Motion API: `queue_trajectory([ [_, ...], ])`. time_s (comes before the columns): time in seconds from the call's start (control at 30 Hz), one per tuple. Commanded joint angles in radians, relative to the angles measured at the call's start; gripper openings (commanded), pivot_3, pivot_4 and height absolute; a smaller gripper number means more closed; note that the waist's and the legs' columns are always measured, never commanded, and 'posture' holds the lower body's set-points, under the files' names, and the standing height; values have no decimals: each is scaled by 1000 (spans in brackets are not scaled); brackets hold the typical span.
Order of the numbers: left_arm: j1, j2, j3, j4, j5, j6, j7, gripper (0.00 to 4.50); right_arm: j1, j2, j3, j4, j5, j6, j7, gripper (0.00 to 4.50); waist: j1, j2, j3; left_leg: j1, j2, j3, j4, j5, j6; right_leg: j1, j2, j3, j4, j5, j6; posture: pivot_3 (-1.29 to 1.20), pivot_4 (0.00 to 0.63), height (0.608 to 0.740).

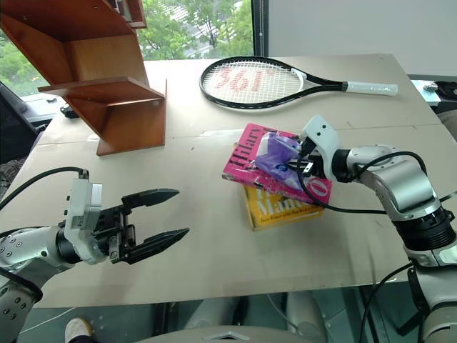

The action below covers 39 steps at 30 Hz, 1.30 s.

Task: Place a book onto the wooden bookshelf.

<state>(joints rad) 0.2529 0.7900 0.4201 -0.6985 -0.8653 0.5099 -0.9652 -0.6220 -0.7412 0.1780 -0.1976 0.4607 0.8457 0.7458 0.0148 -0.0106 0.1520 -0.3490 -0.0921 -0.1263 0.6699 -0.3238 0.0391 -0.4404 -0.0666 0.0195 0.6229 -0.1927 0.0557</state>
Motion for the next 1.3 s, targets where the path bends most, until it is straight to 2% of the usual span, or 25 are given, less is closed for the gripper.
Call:
queue_trajectory([
  [0.03, -29, -5, -15, -35, -23, -15, 12, 4500, 40, 5, -158, -44, 48, 30, -39, 72, 2, 0, 0, 0, 0, 0, 0, 0, 0, 0, 0, 0, 0, 0, 0, 0, 150, 740],
  [0.23, -121, -1, -74, -14, -44, -2, 12, 4500, 169, -53, -477, -139, 119, 122, -124, 72, 0, 1, 0, -1, -1, -1, 0, 0, 0, 0, -1, 0, 0, 0, 0, 0, 150, 740],
  [0.37, -203, -8, -138, 13, -49, 3, 2, 4500, 307, -151, -637, -111, 63, 142, -146, 72, 4, 1, 1, -1, -1, -1, 0, 0, 0, -1, 0, 0, 0, 0, 0, 0, 150, 740],
  [0.57, -275, -25, -214, 44, -28, -2, 0, 4500, 313, -96, -539, 116, -60, 20, -232, 72, -22, 1, 0, 3, 0, 6, 0, 0, 0, 0, 0, 5, 2, 0, 0, 0, 150, 740],
  [0.63, -282, -27, -227, 47, -21, -5, -3, 4500, 317, -98, -486, 217, -106, -69, -190, 72, -28, 2, 0, 4, 1, 7, 0, 0, 0, 1, 1, 6, 3, 0, 0, 0, 150, 740],
  [0.73, -278, -22, -225, 47, -21, -5, -9, 4500, 334, -129, -509, 249, -89, -114, -117, 838, -27, 4, 1, 3, 1, 7, 0, 0, 0, 0, 1, 7, 3, 0, 0, 0, 150, 740],
  [0.77, -273, -19, -220, 47, -22, -4, -11, 4500, 350, -154, -526, 227, -90, -121, -100, 1216, -26, 5, 2, 3, 1, 7, 0, 0, 0, -1, 1, 7, 3, 0, 0, 0, 150, 740],
  [0.83, -257, -12, -205, 46, -23, -3, -17, 4500, 391, -211, -583, 151, -79, -133, -52, 2196, -22, 6, 3, 2, 1, 7, 0, 0, 0, -1, 1, 6, 3, 0, 0, 0, 150, 740],
  [0.9, -229, -5, -187, 46, -16, -8, -23, 4500, 403, -244, -676, 29, 49, -41, 24, 3126, -19, 7, 3, 0, 0, 6, -1, 0, 0, -2, 1, 6, 2, 0, 0, 0, 150, 740],
  [0.97, -199, 1, -173, 44, -8, -18, -29, 4500, 432, -283, -706, -75, 118, 10, 90, 3126, -20, 9, 4, 0, 1, 6, -1, 0, 1, -3, 1, 6, 2, 0, 0, 0, 150, 740],
  [1.0, -190, 2, -168, 45, -6, -22, -29, 4500, 435, -285, -697, -101, 125, 16, 89, 2982, -21, 8, 3, 0, 1, 6, -1, 0, 1, -3, 1, 6, 2, 0, 0, 0, 150, 740],
  [1.07, -173, -1, -156, 45, -1, -25, -24, 4500, 405, -257, -661, -125, 145, 48, 42, 2235, -24, 2, 1, 1, 3, 6, -1, 0, 0, -2, 3, 5, 2, 0, 0, 0, 150, 740],
  [1.1, -167, -2, -151, 45, 1, -26, -24, 4500, 394, -246, -648, -133, 151, 60, 24, 1670, -24, 2, 1, 3, 4, 6, -1, 0, 0, 1, 3, 5, 2, 0, 0, 0, 150, 740],
  [1.17, -153, -8, -130, 42, -6, -26, -9, 4500, 425, -261, -539, -169, 73, 2, 24, 596, -19, 2, 1, 3, 3, 7, 1, 0, 1, 2, 2, 5, 1, 0, 0, 0, 150, 740],
  [1.2, -140, -8, -117, 36, -12, -26, -7, 4500, 427, -247, -493, -179, 55, -7, 11, 223, -17, 2, 1, 3, 2, 6, 1, 0, 1, 2, 2, 5, 1, 0, 0, 0, 150, 740],
  [1.23, -124, -4, -98, 30, -19, -28, -14, 4500, 427, -236, -440, -183, 31, -23, 5, 75, -17, 2, 1, 3, 2, 6, 1, 0, 1, 2, 2, 5, 1, 0, 0, 0, 150, 740],
  [1.3, -89, 4, -59, 16, -41, -24, -30, 4500, 419, -210, -361, -162, -5, -48, -2, 75, -17, 1, 1, 3, 2, 6, 1, 0, 1, 1, 2, 5, 1, 0, 0, 0, 150, 740],
])
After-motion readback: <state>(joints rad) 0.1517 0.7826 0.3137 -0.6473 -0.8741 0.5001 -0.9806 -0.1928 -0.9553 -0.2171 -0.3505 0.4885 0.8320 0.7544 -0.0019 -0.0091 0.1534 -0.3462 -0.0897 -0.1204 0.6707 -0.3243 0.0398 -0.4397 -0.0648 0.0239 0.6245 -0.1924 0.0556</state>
